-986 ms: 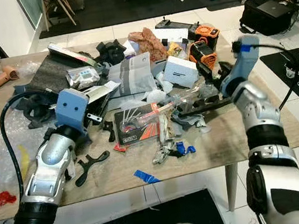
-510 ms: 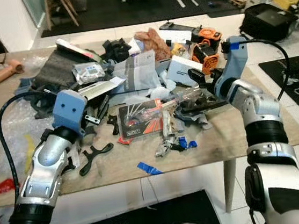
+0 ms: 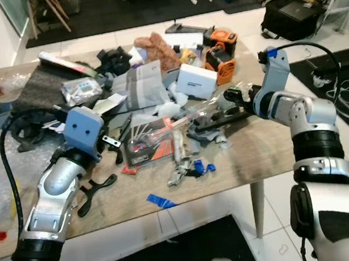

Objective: Picking trash to rubbish bin

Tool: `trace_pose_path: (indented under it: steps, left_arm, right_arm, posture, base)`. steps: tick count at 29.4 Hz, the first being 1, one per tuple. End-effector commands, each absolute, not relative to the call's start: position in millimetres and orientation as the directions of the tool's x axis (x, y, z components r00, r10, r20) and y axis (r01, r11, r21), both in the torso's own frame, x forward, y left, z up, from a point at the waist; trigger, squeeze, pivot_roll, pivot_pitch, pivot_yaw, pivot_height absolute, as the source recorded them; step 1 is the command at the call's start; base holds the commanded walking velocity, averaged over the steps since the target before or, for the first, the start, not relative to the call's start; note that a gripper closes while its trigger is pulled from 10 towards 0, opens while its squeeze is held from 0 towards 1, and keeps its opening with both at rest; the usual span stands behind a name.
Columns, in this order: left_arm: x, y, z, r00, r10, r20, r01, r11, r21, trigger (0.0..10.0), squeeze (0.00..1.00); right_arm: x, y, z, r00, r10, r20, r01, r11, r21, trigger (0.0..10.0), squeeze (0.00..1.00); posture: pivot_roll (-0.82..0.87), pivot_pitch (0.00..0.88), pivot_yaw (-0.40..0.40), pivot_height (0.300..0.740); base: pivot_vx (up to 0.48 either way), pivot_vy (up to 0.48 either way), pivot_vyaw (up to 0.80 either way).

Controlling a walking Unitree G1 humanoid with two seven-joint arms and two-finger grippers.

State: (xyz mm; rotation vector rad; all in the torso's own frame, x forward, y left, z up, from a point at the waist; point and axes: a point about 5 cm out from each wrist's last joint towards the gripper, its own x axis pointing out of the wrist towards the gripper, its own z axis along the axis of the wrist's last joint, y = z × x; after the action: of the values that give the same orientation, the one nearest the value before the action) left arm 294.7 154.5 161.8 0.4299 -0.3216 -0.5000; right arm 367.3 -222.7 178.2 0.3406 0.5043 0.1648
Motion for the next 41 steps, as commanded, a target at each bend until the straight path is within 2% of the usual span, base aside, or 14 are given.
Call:
trace_pose_path:
  steps: [1, 3, 5, 8, 13, 19, 37, 38, 39, 40, 41]
  left_arm:
    - [289, 153, 162, 0.789, -0.591, 0.169, 0.444, 0.738, 0.508, 10.0, 0.0]
    - [286, 151, 162, 0.77, -0.618, 0.158, 0.464, 0.712, 0.526, 10.0, 0.0]
    - [281, 147, 160, 0.715, -0.688, 0.12, 0.533, 0.649, 0.544, 10.0, 0.0]
    - [279, 145, 160, 0.691, -0.712, 0.12, 0.564, 0.637, 0.526, 10.0, 0.0]
    - [269, 143, 160, 0.6, -0.791, 0.114, 0.666, 0.574, 0.476, 10.0, 0.0]
    - [263, 139, 159, 0.549, -0.829, 0.108, 0.725, 0.536, 0.432, 10.0, 0.0]
    - [258, 142, 158, 0.505, -0.861, 0.06, 0.766, 0.479, 0.428, 10.0, 0.0]
    - [257, 142, 158, 0.503, -0.862, 0.059, 0.768, 0.478, 0.427, 10.0, 0.0]
    - [257, 142, 158, 0.503, -0.863, 0.057, 0.769, 0.476, 0.426, 10.0, 0.0]
    - [257, 142, 158, 0.502, -0.863, 0.056, 0.77, 0.475, 0.425, 10.0, 0.0]
    - [257, 142, 158, 0.501, -0.864, 0.054, 0.771, 0.474, 0.425, 10.0, 0.0]
  right_arm:
    - [367, -223, 176, 0.855, 0.228, -0.466, -0.043, 0.926, 0.374, 10.0, 0.0]
    - [366, -224, 172, 0.85, 0.218, -0.479, -0.025, 0.925, 0.378, 10.0, 0.0]
    - [366, -228, 163, 0.845, 0.197, -0.498, 0.021, 0.917, 0.398, 10.0, 0.0]
    - [366, -230, 158, 0.843, 0.183, -0.506, 0.046, 0.913, 0.406, 10.0, 0.0]
    - [363, -237, 139, 0.833, 0.131, -0.538, 0.15, 0.882, 0.446, 10.0, 0.0]
    - [364, -240, 132, 0.852, 0.107, -0.513, 0.197, 0.842, 0.503, 10.0, 0.0]
    - [362, -237, 114, 0.829, 0.129, -0.545, 0.257, 0.777, 0.575, 10.0, 0.0]
    - [361, -236, 113, 0.825, 0.132, -0.549, 0.259, 0.775, 0.576, 4.2, 0.0]
    - [361, -236, 112, 0.824, 0.132, -0.55, 0.261, 0.774, 0.577, 0.6, 0.0]
    - [361, -236, 111, 0.821, 0.132, -0.556, 0.267, 0.771, 0.577, 0.0, 0.0]
    - [360, -236, 109, 0.817, 0.13, -0.562, 0.273, 0.771, 0.576, 0.0, 0.0]
  posture:
    - [-0.07, 0.0, -0.016, 0.74]
    - [-0.07, 0.0, -0.016, 0.74]
    - [-0.07, 0.0, -0.02, 0.74]
    - [-0.07, 0.0, -0.02, 0.74]
    - [-0.07, 0.0, -0.018, 0.74]
    - [-0.06, 0.0, -0.015, 0.74]
    - [-0.05, 0.0, -0.005, 0.74]
    - [-0.05, 0.0, -0.005, 0.74]
    - [-0.05, 0.0, -0.005, 0.74]
    - [-0.05, 0.0, -0.005, 0.74]
    - [-0.05, 0.0, -0.005, 0.74]
  base:
    - [0.0, 0.0, 0.0]
    - [0.0, 0.0, 0.0]
    - [0.0, 0.0, 0.0]
    - [0.0, 0.0, 0.0]
    - [0.0, 0.0, 0.0]
    - [0.0, 0.0, 0.0]
    - [0.0, 0.0, 0.0]
    - [0.0, 0.0, 0.0]
    - [0.0, 0.0, 0.0]
    - [0.0, 0.0, 0.0]
    - [0.0, 0.0, 0.0]
